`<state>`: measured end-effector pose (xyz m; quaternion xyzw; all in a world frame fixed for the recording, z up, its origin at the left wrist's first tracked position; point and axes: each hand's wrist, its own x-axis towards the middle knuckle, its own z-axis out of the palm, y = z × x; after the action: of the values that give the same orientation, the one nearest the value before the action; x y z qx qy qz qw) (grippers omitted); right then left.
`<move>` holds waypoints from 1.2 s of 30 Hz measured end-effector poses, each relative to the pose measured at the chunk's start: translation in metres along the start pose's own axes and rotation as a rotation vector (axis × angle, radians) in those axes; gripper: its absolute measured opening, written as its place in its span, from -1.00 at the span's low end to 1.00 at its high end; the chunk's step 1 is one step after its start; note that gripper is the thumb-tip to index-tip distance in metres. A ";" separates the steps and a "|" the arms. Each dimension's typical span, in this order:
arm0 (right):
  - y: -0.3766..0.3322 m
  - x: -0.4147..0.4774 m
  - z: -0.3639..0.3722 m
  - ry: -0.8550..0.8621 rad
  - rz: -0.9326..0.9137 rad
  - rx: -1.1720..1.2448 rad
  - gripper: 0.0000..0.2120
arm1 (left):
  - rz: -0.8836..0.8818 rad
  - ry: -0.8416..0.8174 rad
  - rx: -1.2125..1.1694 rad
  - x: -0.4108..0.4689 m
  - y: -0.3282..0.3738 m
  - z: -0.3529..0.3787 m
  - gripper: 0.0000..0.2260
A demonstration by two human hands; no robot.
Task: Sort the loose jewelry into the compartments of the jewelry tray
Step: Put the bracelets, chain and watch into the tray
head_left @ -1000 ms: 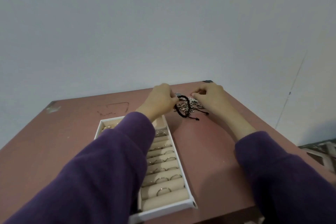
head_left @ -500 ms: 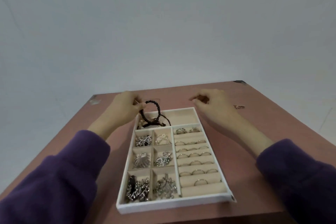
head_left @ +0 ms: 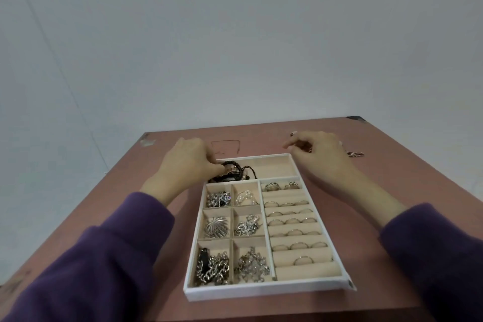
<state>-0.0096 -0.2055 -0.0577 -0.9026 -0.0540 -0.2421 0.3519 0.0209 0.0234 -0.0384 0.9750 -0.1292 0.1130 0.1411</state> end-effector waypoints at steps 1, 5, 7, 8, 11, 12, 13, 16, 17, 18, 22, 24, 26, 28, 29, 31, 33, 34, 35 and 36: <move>0.001 0.000 0.000 -0.004 0.004 -0.005 -0.84 | 0.008 -0.014 0.018 0.000 0.001 0.000 -0.71; 0.003 0.000 0.000 -0.011 0.000 -0.016 -0.84 | 0.045 -0.019 0.032 0.000 -0.001 0.005 -0.74; 0.005 0.001 0.000 -0.011 -0.001 -0.009 -0.84 | 0.094 0.049 -0.013 0.000 -0.002 0.006 -0.83; 0.006 0.001 0.000 -0.009 0.001 -0.005 -0.84 | 0.134 0.072 -0.053 -0.001 -0.002 0.005 -0.83; 0.011 0.004 -0.001 0.005 0.008 -0.012 -0.83 | 0.267 -0.010 -0.169 -0.006 0.002 0.001 -0.85; 0.012 0.005 -0.002 0.008 0.008 -0.024 -0.83 | 0.289 -0.064 -0.194 -0.007 0.002 0.000 -0.85; 0.014 0.006 -0.002 0.009 0.012 -0.035 -0.83 | 0.302 -0.111 -0.200 -0.008 0.002 0.000 -0.82; 0.019 0.009 -0.002 0.011 0.043 -0.055 -0.84 | 0.310 -0.189 -0.158 -0.005 -0.001 0.001 -0.79; 0.020 0.009 -0.002 0.017 0.054 -0.063 -0.84 | 0.308 -0.200 -0.148 -0.004 -0.001 0.001 -0.79; 0.021 0.009 -0.002 0.019 0.061 -0.066 -0.84 | 0.305 -0.209 -0.142 -0.003 -0.001 0.002 -0.79; 0.021 0.008 -0.004 -0.004 0.065 -0.053 -0.85 | 0.278 -0.231 -0.141 0.001 -0.001 0.003 -0.79; 0.023 0.010 -0.006 0.004 0.070 -0.055 -0.85 | 0.268 -0.214 -0.152 0.001 0.004 0.001 -0.81; 0.028 0.014 -0.009 0.030 0.094 -0.047 -0.84 | 0.265 -0.168 -0.181 0.002 0.012 -0.002 -0.83; 0.035 0.019 -0.014 0.084 0.123 -0.074 -0.84 | 0.280 -0.125 -0.210 0.004 0.024 -0.005 -0.84; 0.040 0.021 -0.017 0.108 0.131 -0.105 -0.84 | 0.295 -0.120 -0.228 0.007 0.031 -0.006 -0.85; 0.050 0.023 -0.023 0.093 0.138 -0.184 -0.86 | 0.328 -0.112 -0.270 0.012 0.048 -0.006 -0.86; 0.058 0.022 -0.028 0.016 0.141 -0.265 -0.88 | 0.341 -0.077 -0.307 0.016 0.067 -0.001 -0.85; 0.060 0.021 -0.030 -0.027 0.143 -0.297 -0.87 | 0.337 -0.061 -0.323 0.018 0.076 0.003 -0.85; 0.060 0.019 -0.031 -0.067 0.144 -0.330 -0.83 | 0.331 -0.049 -0.331 0.019 0.084 0.008 -0.85; 0.060 0.017 -0.032 -0.100 0.144 -0.369 -0.77 | 0.323 -0.043 -0.334 0.020 0.091 0.013 -0.85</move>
<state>0.0086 -0.2727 -0.0654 -0.9641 0.0384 -0.1772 0.1937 0.0160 -0.0692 -0.0235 0.9071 -0.3032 0.0903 0.2776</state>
